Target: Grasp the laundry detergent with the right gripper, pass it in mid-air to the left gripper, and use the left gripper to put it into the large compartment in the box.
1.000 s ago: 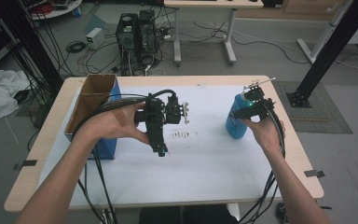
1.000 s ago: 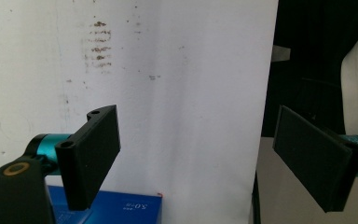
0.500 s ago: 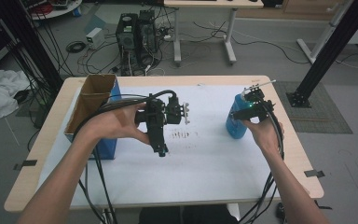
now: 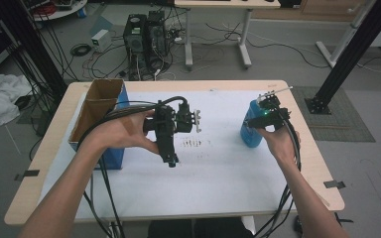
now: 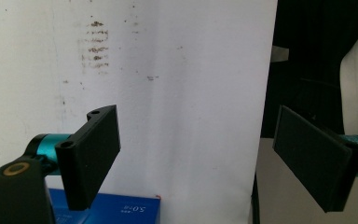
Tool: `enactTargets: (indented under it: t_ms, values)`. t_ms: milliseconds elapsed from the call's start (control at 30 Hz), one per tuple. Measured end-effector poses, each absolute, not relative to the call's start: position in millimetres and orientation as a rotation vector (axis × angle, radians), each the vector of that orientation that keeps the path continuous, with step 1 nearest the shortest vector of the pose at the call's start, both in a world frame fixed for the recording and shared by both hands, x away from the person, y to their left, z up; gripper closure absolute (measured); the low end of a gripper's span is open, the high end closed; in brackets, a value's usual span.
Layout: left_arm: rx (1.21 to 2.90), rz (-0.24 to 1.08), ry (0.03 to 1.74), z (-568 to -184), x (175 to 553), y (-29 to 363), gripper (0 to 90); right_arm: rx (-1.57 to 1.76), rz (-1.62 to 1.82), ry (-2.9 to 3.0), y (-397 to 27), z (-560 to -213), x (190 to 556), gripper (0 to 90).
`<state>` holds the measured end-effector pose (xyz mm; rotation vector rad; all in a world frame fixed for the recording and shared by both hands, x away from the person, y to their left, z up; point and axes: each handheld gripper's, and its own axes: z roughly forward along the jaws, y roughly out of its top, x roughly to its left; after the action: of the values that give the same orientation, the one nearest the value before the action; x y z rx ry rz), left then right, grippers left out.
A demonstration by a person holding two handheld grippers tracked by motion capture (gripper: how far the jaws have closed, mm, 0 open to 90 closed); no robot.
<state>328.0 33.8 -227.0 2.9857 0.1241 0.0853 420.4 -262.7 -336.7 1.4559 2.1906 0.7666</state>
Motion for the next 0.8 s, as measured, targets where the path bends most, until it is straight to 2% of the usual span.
enactTargets:
  t_ms: [333, 400, 800]
  values:
    - [2.985, 0.082, 0.125, -226.9, 327.7, 33.0, 14.9, 1.469, 0.784, 2.185, -262.4, -338.6, 421.1, 19.0]
    - [2.985, 0.082, 0.126, -227.4, 328.2, 32.8, 14.9, 1.462, 0.79, 2.188, -262.5, -338.9, 420.9, 24.4]
    - [2.986, 0.078, 0.13, -228.2, 328.4, 33.4, 14.9, 1.465, 0.811, 2.179, -262.6, -340.7, 421.3, 26.8]
